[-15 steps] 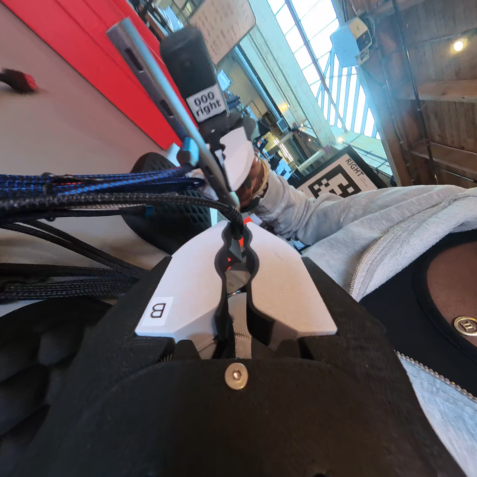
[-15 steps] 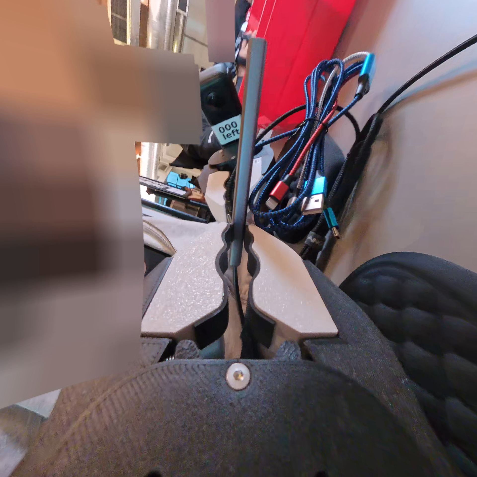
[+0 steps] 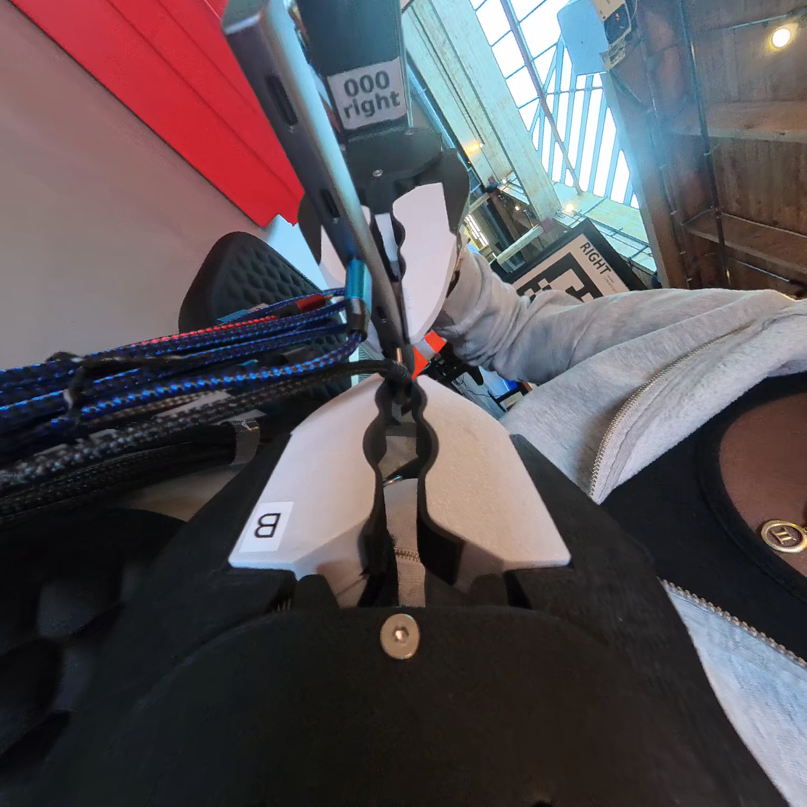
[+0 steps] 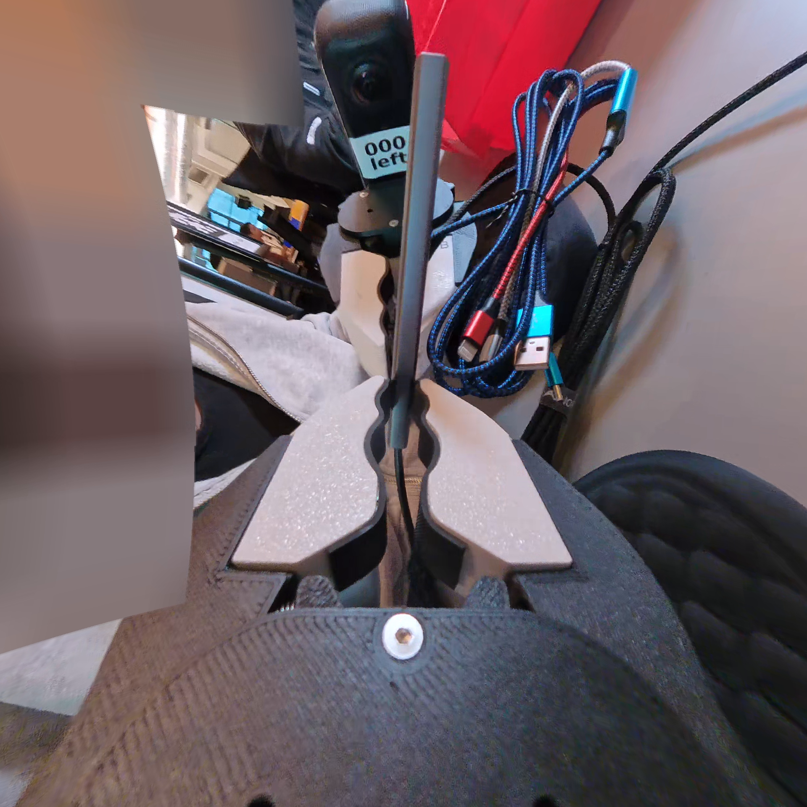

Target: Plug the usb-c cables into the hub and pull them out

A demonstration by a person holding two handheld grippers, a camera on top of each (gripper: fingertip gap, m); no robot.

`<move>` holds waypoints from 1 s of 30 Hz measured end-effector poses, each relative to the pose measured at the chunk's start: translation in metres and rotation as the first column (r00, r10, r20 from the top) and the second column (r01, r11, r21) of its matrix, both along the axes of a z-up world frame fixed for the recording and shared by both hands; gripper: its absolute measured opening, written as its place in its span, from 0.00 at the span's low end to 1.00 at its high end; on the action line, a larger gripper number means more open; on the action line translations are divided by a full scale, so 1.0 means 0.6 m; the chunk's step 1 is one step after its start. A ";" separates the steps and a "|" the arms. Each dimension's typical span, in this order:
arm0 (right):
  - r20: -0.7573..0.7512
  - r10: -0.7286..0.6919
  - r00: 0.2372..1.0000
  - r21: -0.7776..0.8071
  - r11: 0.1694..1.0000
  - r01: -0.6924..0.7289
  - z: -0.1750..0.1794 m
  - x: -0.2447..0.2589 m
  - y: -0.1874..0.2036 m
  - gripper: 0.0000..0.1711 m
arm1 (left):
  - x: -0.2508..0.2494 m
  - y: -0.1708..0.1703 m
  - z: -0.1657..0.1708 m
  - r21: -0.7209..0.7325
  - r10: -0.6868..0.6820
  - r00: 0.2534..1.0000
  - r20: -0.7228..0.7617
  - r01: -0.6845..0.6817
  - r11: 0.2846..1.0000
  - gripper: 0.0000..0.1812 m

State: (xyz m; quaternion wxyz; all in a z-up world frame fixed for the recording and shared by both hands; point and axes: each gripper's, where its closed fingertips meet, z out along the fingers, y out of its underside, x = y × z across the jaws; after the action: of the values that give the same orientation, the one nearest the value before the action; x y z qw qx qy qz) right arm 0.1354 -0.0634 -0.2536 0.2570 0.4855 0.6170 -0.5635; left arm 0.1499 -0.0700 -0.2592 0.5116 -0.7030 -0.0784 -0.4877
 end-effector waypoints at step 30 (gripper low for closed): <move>0.021 0.266 0.964 0.120 0.956 -0.267 -0.017 0.029 -0.022 0.06 | 0.022 -0.007 -0.008 -0.028 -0.148 0.988 0.034 0.149 0.988 0.04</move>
State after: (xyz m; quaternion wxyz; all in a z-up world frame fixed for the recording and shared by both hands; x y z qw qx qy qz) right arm 0.1528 -0.0768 -0.2641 0.3019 0.4139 0.7093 -0.4842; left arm 0.1634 -0.0743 -0.2639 0.4619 -0.7068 -0.0412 -0.5342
